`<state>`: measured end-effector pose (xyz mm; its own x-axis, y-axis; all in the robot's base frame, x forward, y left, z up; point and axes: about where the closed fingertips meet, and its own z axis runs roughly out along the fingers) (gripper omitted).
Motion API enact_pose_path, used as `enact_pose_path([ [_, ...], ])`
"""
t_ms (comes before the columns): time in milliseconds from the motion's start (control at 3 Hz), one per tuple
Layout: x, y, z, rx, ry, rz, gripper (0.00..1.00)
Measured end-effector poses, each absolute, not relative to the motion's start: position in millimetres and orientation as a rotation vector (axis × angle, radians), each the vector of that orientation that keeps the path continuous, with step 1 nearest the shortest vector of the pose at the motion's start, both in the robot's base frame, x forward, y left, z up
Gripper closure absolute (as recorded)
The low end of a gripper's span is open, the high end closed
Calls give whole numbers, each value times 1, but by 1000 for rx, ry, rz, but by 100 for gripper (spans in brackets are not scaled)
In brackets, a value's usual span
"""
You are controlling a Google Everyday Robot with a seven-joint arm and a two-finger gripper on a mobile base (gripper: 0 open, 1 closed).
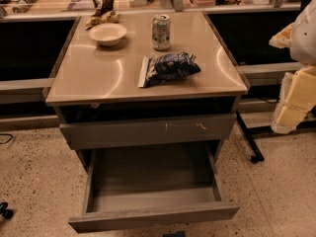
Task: Place blue chip bag into middle drawer
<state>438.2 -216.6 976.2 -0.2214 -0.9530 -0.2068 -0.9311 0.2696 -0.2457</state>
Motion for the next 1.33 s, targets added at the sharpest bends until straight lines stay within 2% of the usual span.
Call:
enact_pose_path([
  [667,471,-204,972,-1706,2148,-107,0],
  [1333,558,-159,954,-1657,1939,-67,0],
])
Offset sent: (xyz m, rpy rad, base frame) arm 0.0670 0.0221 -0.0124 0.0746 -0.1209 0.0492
